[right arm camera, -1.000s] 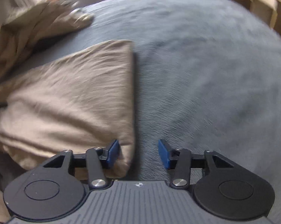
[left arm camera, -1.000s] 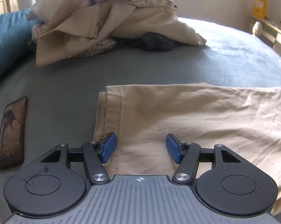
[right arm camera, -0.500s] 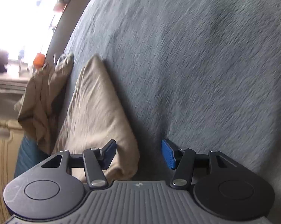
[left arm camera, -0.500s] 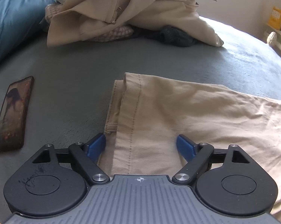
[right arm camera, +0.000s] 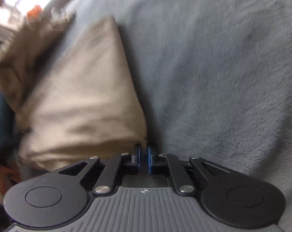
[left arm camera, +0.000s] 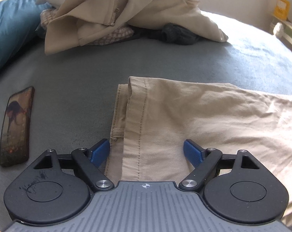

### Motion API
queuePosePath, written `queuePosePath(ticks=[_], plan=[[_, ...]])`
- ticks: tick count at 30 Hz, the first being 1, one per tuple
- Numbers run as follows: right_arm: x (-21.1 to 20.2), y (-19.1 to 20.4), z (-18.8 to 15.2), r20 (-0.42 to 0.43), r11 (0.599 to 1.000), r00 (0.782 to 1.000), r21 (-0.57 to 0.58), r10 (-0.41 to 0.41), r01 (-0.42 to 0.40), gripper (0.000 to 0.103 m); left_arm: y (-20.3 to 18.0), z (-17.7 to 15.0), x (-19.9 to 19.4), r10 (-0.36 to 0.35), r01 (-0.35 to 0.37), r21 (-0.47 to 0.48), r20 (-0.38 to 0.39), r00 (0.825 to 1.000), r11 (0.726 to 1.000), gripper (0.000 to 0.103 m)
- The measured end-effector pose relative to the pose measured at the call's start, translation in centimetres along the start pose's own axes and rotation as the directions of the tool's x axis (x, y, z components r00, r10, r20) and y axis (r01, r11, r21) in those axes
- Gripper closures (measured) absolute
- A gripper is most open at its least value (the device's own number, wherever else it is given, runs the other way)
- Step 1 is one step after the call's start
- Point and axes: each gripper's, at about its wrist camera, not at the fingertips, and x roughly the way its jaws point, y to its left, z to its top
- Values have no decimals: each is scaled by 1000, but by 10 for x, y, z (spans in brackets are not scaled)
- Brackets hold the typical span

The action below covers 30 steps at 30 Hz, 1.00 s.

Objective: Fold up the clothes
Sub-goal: 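Pinch the folded trouser edge with the right gripper and smooth it flat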

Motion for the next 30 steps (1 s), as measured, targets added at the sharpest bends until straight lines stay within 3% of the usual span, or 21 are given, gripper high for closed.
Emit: queuePosePath(ticks=[2,4,6,8,11,12,14,18,24,30], plan=[[7,0,-3,-17,998,999,-40,-51,50,95,2,2,-7,9,-9,37,-5,1000,999,17],[-7,3,-2,17,993,996,-81,-87,88,86,5,2,-19,37,-39,71,18,999,997,17],[-24,5,6,86,986,989,-107,-119,128,86,7,4,-35,75,-83,92,91,993,992,17],[-37,16,20,194,984,978,-141,-82,110,86,5,6,-50,109,-128,106,173,979,986,17],[-47,36,43,336,976,942,-207,4,70,86,-9,14,-58,121,-157,122,257,959,980,19],[-43,47,51,367,970,929,-237,44,48,86,-16,16,-57,105,-145,130,274,956,981,20],[-19,72,67,374,954,926,-291,52,64,86,-31,20,-53,49,-98,153,295,954,983,22],[30,93,89,318,940,948,-324,3,105,87,-57,19,-32,-38,-21,218,262,964,976,22],[85,101,110,281,931,957,-325,-73,167,87,-52,19,19,-8,-15,183,125,992,983,22],[100,86,128,283,945,957,-292,-60,145,90,-40,22,28,-58,43,142,100,993,989,20]])
